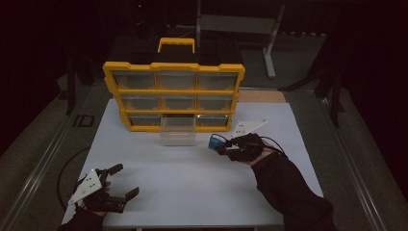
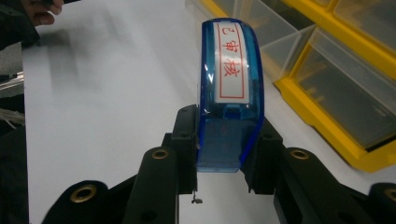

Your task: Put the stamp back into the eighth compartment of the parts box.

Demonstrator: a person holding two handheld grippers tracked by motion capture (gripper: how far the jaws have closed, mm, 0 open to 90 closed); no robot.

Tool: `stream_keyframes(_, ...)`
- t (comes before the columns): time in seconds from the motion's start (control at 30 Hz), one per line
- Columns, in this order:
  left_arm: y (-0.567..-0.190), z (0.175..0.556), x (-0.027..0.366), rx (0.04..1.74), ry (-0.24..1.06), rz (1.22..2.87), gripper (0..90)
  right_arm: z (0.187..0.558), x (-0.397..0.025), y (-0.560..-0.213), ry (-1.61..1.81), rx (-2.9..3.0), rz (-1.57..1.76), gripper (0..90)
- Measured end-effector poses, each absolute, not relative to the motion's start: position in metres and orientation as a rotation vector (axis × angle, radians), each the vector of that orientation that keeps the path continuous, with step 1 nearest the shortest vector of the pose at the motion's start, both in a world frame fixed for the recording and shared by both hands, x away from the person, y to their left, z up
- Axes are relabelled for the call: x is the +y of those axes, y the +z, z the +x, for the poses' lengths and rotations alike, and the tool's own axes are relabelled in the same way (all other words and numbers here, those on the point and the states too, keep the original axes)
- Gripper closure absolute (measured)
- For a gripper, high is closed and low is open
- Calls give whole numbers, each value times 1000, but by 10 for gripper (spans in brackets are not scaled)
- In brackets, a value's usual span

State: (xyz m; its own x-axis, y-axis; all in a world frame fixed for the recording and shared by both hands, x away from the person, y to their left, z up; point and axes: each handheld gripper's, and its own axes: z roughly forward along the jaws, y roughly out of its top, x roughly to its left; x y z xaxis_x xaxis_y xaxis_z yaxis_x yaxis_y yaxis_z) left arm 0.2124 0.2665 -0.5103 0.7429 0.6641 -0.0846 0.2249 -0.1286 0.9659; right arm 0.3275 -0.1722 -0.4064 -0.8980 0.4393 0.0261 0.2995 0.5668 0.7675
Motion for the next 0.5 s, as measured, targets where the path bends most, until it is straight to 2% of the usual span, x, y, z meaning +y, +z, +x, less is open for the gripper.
stream_keyframes(0.5,-510,213,266,712,434,1695,1,342,-159,-392,1229,2625,589,692)
